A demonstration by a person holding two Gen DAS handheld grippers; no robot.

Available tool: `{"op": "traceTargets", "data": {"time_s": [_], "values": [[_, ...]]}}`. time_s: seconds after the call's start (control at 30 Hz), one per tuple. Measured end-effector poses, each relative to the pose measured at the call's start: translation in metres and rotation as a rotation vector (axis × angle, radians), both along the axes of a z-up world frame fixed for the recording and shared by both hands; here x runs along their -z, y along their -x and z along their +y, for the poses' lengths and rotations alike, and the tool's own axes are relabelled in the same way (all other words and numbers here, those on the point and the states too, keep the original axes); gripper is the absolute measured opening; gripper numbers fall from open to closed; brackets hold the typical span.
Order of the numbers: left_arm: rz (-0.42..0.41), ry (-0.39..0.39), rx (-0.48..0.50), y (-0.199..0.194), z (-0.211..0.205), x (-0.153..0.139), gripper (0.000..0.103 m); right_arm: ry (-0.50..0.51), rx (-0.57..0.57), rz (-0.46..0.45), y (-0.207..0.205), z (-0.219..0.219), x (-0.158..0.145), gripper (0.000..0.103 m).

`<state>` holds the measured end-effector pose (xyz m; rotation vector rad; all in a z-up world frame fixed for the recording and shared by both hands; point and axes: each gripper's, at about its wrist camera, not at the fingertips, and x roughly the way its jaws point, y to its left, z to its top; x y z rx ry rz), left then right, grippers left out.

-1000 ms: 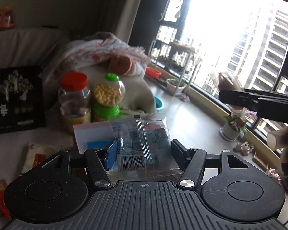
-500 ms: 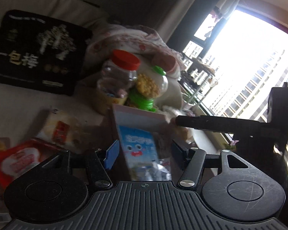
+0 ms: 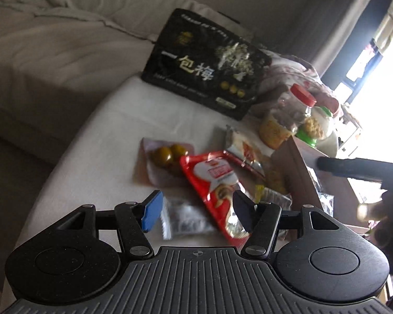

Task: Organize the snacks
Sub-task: 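Grasp the white rice cracker bag with the right tool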

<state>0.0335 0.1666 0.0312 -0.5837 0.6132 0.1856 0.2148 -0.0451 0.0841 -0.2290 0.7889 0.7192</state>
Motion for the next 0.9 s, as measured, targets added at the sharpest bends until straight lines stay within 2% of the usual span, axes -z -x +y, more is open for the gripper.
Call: {"op": "traceTargets", "data": {"time_s": [0.13,0.27,0.33,0.47,0.57,0.67,0.77,0.9], "values": [[0.008,0.001,0.023,0.013,0.001,0.005,0.065,0.077,-0.075,-0.019,0.016,0.049,0.019,0.077],[0.008,-0.011,0.045,0.025,0.0,0.01,0.065,0.126,-0.068,0.026,-0.004,0.087,0.032,0.077],[0.008,-0.007,0.051,0.03,0.0,0.012,0.065,0.139,-0.016,0.052,-0.029,0.101,0.034,0.077],[-0.004,0.017,0.056,0.031,0.004,0.017,0.065,0.162,0.162,0.101,-0.08,0.118,0.043,0.078],[-0.01,0.026,0.053,0.031,0.009,0.021,0.065,0.196,0.214,0.146,-0.102,0.127,0.056,0.078],[-0.008,0.035,0.058,0.029,0.012,0.024,0.065,0.237,0.184,0.144,-0.099,0.136,0.064,0.079],[-0.011,0.043,0.066,0.027,0.014,0.027,0.065,0.273,0.166,0.099,-0.086,0.139,0.069,0.079],[-0.009,0.033,0.074,0.026,0.012,0.029,0.065,0.243,0.116,0.12,-0.067,0.132,0.064,0.075]]}}
